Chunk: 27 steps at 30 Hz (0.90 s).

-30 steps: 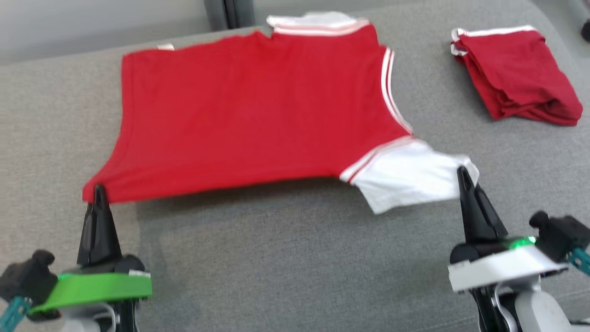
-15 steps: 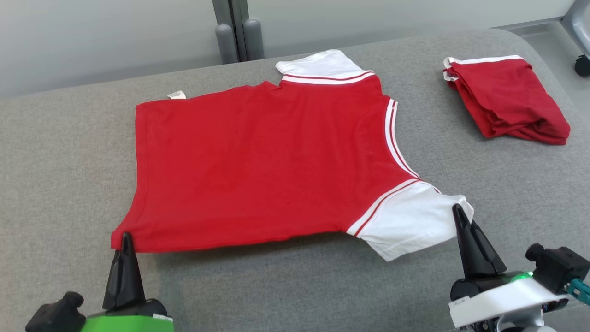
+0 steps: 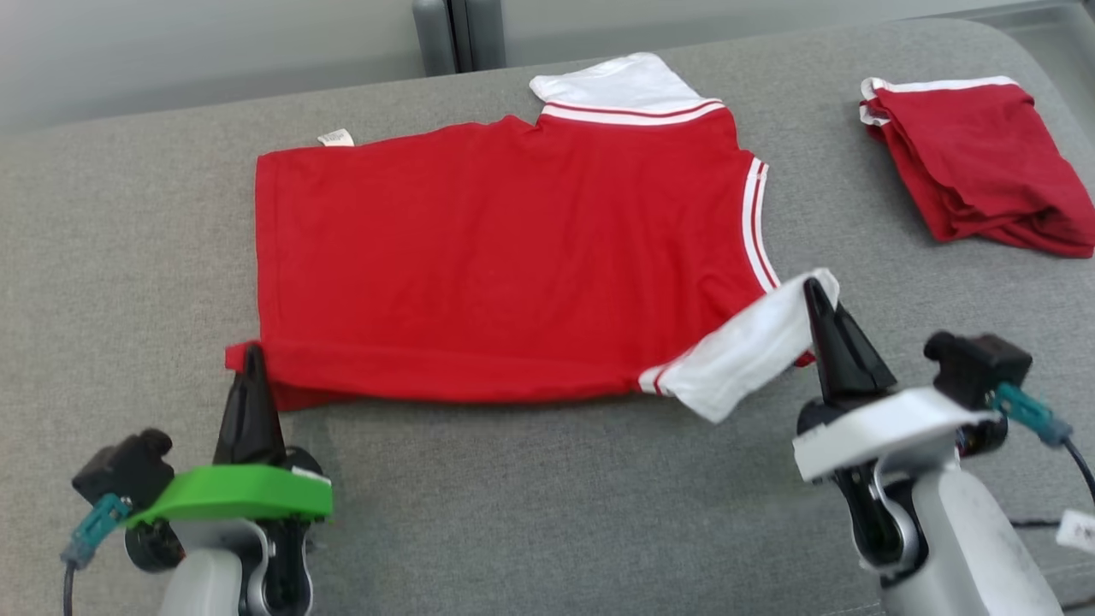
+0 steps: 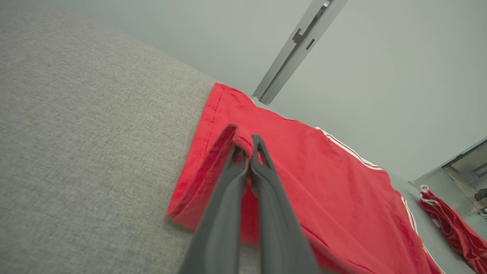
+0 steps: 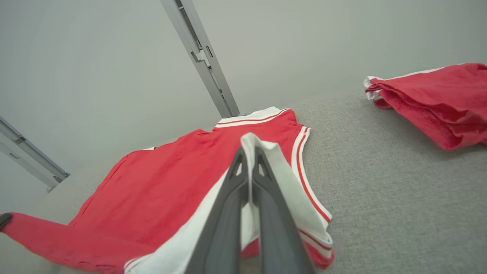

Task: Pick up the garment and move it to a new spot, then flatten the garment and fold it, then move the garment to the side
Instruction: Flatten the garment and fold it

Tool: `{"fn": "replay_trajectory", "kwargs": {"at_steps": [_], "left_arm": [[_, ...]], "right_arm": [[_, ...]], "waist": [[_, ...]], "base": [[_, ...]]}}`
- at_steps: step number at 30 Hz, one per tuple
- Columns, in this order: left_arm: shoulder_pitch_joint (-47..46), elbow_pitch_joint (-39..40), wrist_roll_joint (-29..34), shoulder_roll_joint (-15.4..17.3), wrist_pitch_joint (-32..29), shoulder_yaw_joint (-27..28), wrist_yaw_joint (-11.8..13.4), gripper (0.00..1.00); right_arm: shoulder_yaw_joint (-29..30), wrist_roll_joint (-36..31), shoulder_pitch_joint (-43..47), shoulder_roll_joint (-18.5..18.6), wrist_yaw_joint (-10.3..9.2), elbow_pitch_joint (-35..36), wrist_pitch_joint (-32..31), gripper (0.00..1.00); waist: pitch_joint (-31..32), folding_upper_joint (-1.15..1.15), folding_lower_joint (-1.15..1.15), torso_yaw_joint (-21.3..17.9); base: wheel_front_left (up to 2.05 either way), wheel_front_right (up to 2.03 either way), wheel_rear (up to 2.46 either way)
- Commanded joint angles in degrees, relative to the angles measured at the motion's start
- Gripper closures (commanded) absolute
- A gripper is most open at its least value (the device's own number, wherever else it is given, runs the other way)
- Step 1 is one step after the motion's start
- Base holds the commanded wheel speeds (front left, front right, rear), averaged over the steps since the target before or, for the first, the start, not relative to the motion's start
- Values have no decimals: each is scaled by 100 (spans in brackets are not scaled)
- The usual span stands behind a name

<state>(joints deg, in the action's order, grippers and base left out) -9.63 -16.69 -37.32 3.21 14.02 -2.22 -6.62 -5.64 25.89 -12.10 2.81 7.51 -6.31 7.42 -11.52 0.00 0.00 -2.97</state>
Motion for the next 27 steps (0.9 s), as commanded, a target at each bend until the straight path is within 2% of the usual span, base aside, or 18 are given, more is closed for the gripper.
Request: {"fn": "replay_trajectory", "kwargs": {"at_steps": [1,14,20,27], "left_arm": [[-234,-119,-53,13,24,22,-20,100],[-1727,-1676,-9,1,87,-12,27,100],[-2064,-2083,73,20,108,-89,3,100],[-2335,-2340,155,52,122,-141,-28,100]], "right_arm": [[-9,4,-256,19,-5,-173,40,100],[-295,104,-2567,20,-5,-2892,334,100],[-519,244,-3288,20,-5,-3995,532,100],[-746,387,-4008,20,-6,-4923,729,100]], "waist": [[-97,0,0,31],[-598,0,0,132],[-745,0,0,178],[-860,0,0,245]], "base": [[0,0,0],[0,0,0],[0,0,0],[0,0,0]]}}
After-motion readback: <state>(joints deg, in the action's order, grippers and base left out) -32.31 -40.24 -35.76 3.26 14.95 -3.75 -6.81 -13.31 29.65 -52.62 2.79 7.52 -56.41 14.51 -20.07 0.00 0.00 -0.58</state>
